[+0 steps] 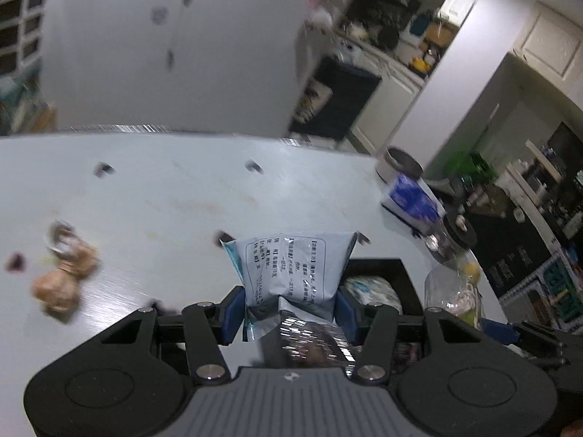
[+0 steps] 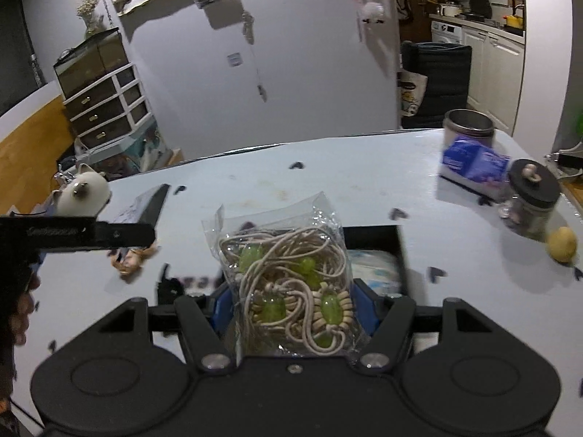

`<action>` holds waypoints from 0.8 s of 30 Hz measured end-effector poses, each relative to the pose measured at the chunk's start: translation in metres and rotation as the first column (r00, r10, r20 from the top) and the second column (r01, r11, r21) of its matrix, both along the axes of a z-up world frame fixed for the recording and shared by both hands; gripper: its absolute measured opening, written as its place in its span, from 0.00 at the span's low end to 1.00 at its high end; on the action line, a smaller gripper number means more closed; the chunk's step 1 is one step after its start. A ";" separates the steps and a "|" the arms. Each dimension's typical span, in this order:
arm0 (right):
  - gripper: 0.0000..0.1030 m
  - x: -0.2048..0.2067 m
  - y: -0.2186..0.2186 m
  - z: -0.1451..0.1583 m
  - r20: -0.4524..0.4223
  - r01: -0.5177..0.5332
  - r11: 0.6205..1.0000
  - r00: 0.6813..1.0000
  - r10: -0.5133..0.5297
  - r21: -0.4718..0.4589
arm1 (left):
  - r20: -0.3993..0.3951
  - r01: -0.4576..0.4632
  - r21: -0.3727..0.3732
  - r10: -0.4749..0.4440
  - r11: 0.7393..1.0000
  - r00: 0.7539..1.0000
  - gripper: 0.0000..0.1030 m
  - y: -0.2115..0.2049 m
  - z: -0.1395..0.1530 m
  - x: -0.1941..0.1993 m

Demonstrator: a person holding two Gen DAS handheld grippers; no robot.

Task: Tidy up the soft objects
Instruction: 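Carry the beaded cord bag and white packet over the black box, then lower both items into the box and open both tools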

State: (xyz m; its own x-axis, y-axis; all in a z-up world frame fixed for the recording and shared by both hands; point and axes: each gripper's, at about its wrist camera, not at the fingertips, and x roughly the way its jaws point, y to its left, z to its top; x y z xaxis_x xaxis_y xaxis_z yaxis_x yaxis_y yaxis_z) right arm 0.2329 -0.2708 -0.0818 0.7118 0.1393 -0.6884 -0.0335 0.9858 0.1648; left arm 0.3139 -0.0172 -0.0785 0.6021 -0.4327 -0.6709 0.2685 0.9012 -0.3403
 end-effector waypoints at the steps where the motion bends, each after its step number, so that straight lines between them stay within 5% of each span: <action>1: 0.65 -0.001 -0.005 -0.001 -0.003 -0.007 1.000 1.000 0.007 -0.008 | -0.015 0.013 -0.001 -0.013 1.000 1.000 0.52 -0.008 -0.003 0.003; 6: 0.65 -0.005 -0.022 -0.004 -0.017 -0.145 0.984 0.989 0.145 -0.102 | -0.130 0.062 -0.027 -0.065 0.998 0.989 0.52 -0.054 -0.024 0.030; 10: 0.65 -0.003 -0.021 -0.009 -0.059 -0.308 0.931 0.951 0.302 -0.194 | -0.205 0.080 -0.029 -0.085 0.996 0.975 0.59 -0.084 -0.042 0.049; 13: 0.65 0.000 -0.018 -0.013 -0.096 -0.419 0.879 0.908 0.408 -0.227 | -0.233 0.085 -0.003 -0.084 0.996 0.969 0.81 -0.103 -0.053 0.063; 24: 0.65 0.024 0.001 -0.025 -0.171 -0.669 0.701 0.742 0.648 -0.247 | -0.224 0.002 -0.024 -0.007 1.000 0.975 0.81 -0.094 -0.048 0.062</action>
State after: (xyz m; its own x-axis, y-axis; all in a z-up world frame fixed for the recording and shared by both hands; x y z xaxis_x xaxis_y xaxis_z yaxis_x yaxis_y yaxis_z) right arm 0.2571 -0.2702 -0.1065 0.4627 0.3535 -0.8130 -0.6910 0.7183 -0.0810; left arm 0.3759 -0.1111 -0.1266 0.4359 -0.4524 -0.7780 0.1873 0.8911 -0.4133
